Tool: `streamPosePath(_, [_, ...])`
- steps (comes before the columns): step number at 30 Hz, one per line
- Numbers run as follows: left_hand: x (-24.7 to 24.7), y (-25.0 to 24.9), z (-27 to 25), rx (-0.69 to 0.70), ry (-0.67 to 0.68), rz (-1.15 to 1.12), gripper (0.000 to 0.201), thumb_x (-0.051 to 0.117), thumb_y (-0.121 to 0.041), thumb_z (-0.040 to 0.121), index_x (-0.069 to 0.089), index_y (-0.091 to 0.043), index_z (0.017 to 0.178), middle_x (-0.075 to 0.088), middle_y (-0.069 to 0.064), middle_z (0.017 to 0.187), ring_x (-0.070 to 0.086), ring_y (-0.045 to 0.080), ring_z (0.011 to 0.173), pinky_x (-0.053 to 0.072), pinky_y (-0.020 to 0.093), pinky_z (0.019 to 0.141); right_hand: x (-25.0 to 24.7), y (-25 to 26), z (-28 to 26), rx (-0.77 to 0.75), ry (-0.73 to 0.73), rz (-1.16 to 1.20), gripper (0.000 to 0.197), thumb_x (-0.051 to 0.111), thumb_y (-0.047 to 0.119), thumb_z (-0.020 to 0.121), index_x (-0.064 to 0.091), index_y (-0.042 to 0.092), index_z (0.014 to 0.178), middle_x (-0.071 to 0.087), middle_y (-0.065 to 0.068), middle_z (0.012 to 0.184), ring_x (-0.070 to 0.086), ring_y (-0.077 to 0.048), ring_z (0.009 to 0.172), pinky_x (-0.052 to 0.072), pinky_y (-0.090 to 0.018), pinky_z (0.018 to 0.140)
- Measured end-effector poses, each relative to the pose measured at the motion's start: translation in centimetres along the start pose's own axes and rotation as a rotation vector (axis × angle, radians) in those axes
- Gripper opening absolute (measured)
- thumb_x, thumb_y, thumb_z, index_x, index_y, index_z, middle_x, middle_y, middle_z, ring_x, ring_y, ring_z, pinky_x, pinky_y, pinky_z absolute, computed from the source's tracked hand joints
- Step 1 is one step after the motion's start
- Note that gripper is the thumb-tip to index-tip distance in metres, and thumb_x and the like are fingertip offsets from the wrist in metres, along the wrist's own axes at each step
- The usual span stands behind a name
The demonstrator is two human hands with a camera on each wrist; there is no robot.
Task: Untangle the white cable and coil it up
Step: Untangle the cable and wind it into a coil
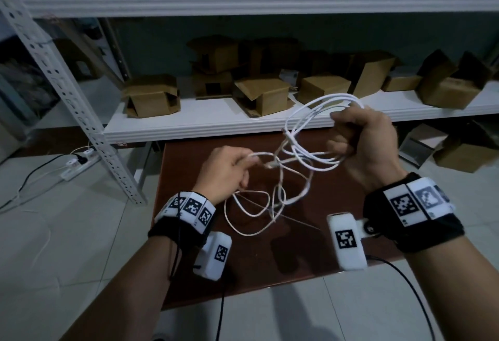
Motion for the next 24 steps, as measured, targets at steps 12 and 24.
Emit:
streamPosePath(12, [-6.0, 9.7, 0.7, -0.627, -0.396, 0.057, 0.041, 0.046, -0.029, 0.109, 0.069, 0.003, 0.101, 0.069, 0.03, 0.086, 0.062, 0.034, 0.053, 0.063, 0.048, 0.064, -5.4, 3.3, 2.0, -0.009, -0.185, 0.195, 0.044, 0.043, 0.002, 0.09, 0.02, 0.026, 0.06, 0.012, 0.008, 0.05, 0.007, -0.01, 0.043, 0.015, -0.021, 0.037])
streamPosePath(24, [-9.7, 13.9, -1.1, -0.79, -0.332, 0.121, 0.051, 0.045, -0.026, 0.11, 0.064, 0.02, 0.117, 0.066, 0.043, 0.119, 0.068, 0.057, 0.105, 0.062, 0.049, 0.078, -7.7, 4.6, 2.6, -0.104, -0.346, 0.276, 0.037, 0.055, 0.004, 0.062, 0.024, 0.025, 0.061, 0.013, 0.009, 0.051, 0.009, -0.01, 0.044, 0.016, -0.02, 0.037])
Point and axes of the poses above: each hand's wrist, its own z-axis towards the middle knuckle, its own x-axis out of the palm, y = z × x, the point moved 1 cm from there along z, towards the middle knuckle
